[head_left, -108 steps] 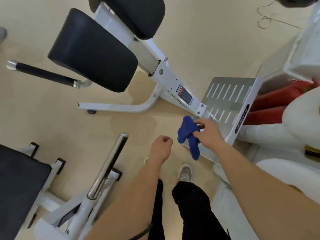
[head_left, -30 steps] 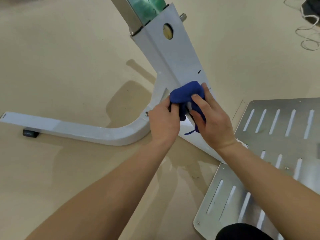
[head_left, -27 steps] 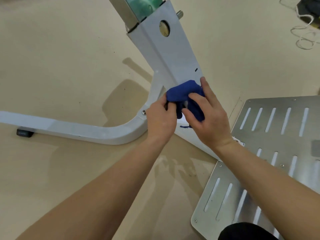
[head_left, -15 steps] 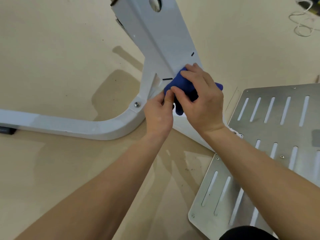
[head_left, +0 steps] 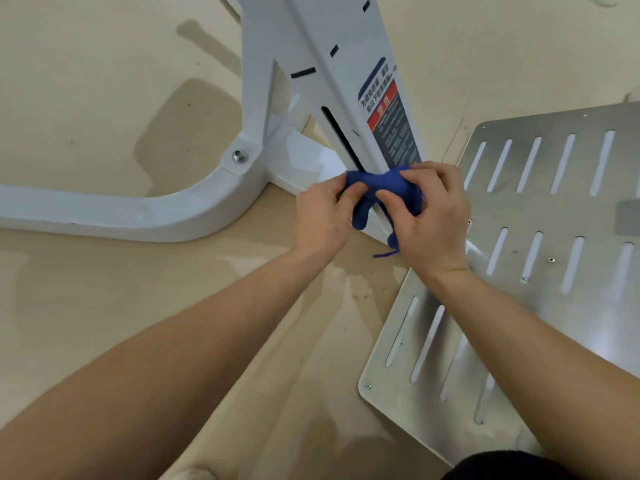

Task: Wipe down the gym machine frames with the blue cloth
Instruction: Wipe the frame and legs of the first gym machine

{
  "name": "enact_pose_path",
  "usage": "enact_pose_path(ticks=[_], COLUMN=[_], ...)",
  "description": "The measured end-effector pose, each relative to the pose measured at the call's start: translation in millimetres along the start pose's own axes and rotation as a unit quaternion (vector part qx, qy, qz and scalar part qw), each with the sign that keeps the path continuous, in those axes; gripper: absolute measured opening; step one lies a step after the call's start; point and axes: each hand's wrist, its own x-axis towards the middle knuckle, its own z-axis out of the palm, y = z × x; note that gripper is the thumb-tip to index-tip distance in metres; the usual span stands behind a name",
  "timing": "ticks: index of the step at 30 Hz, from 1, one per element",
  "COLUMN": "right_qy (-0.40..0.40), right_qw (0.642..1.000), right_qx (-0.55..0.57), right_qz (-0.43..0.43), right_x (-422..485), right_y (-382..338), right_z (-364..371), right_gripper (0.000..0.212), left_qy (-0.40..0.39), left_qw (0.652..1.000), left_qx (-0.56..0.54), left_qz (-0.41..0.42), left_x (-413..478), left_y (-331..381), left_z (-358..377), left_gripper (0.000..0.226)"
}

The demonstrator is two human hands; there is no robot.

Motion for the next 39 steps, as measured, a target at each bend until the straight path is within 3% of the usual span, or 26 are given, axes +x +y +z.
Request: enact_pose_path(ticks=[4, 8, 10, 15, 20, 24, 28, 30, 32, 35, 37, 39], right_qy=[-0.011, -0.065, -0.053, -0.041, -0.09, -0.138, -0.168, -0.171, -0.21, -0.322, -0.31, -0.286], right_qw=[1.0, 0.991, 0.987, 0.992, 0.978, 0.965, 0.951, 0.969, 0.973, 0.928, 0.904, 0.897], right_qx=[-0.003, -0.033, -0.05, -0.04, -0.108, -0.171, -0.197, -0.139, -0.096, -0.13, -0.187, -0.225], right_qz=[0.003, 0.116, 0.144, 0.115, 0.153, 0.145, 0.168, 0.116, -0.002, -0.136, -0.226, -0.25], right_x=[0, -26, -28, -19, -44, -51, -59, -65, -74, -71, -54, -36], right_y=[-9, 7, 12, 12, 50, 68, 59, 36, 13, -4, -5, 6], right_z=[-3, -8, -9, -3, -5, -9, -16, -6, 11, 43, 67, 94], right_gripper=[0.021, 0.018, 0.018, 0.018, 0.02, 0.02, 0.019, 0.024, 0.027, 0.02, 0.027, 0.03], left_qy=[0.032, -0.02, -0.013, 0.035, -0.038, -0.053, -0.047, -0.008, 0.062, 0.164, 0.189, 0.204], left_qw=[0.999, 0.999, 0.998, 0.997, 0.997, 0.993, 0.998, 0.998, 0.994, 0.979, 0.975, 0.973], left_qx=[-0.022, -0.026, -0.026, -0.054, 0.027, 0.102, 0.023, 0.001, -0.009, 0.005, 0.011, 0.007], left_qz=[-0.011, -0.041, -0.05, -0.043, -0.059, -0.001, -0.038, -0.063, -0.091, -0.123, -0.116, -0.104], left_x=[-13, -32, -28, -16, -17, -18, -30, -33, -29, -12, -1, 12], left_y=[-7, -23, -21, -32, -53, -60, -55, -59, -68, -86, -94, -95], left_z=[-3, 20, 36, 53, 76, 76, 72, 57, 27, -19, -33, -38], left_gripper=[0.022, 0.022, 0.022, 0.019, 0.025, 0.028, 0.042, 0.038, 0.03, 0.023, 0.017, 0.01])
